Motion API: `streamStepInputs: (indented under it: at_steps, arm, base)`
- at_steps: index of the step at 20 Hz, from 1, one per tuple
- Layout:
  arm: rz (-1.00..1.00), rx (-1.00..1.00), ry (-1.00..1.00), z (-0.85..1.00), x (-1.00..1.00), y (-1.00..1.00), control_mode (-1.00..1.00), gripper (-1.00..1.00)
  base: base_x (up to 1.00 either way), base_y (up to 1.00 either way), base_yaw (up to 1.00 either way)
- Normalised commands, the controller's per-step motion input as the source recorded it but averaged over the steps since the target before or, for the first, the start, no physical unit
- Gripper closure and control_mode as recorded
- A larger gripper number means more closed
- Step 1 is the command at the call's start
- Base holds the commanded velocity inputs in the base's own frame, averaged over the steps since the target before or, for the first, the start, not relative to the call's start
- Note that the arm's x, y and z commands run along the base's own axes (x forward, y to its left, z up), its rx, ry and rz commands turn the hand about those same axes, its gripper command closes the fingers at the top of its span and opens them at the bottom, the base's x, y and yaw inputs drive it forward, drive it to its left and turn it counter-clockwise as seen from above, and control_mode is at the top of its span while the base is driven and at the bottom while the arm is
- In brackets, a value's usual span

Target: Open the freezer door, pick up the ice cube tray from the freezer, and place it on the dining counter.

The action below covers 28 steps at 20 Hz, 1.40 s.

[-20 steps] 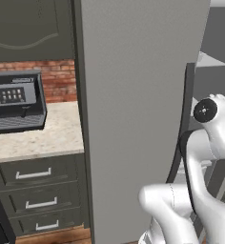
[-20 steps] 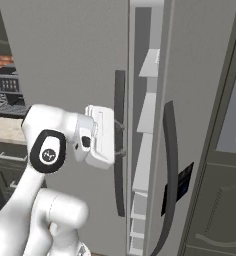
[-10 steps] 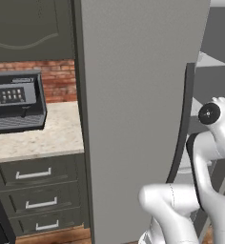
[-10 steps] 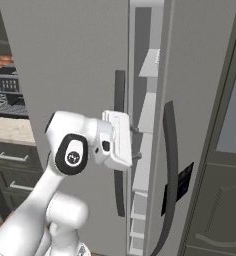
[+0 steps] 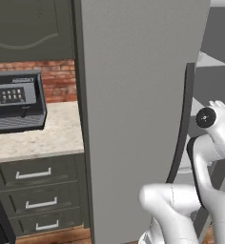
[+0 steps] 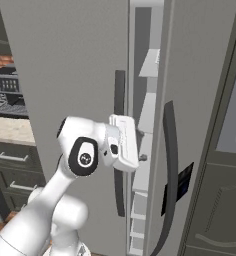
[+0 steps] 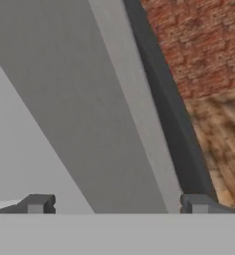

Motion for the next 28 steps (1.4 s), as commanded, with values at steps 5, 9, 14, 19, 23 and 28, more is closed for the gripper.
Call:
streamStepInputs:
  at_steps: [5,9,14,19,23,28]
  arm:
    - [0.0,0.0,0.0,-0.08,0.23,-0.19,-1.0,-1.0]
    - [0.0,0.0,0.0,-0.06,0.23,-0.25,-1.0,-1.0]
    - [-0.01,0.0,0.0,-0.03,0.13,-0.34,-1.0,-1.0]
    - [-0.04,0.0,0.0,-0.03,0.0,-0.44,-1.0,-1.0]
    - [-0.02,0.0,0.0,-0.02,0.0,-0.55,-1.0,-1.0]
    - [0.0,0.0,0.0,0.0,0.0,-0.55,-1.0,-1.0]
  base:
    - [0.0,0.0,0.0]
    - [0.0,0.0,0.0]
    - [0.0,0.0,0.0]
    - [0.0,0.0,0.0]
    - [0.0,0.0,0.0]
    - [0.0,0.0,0.0]
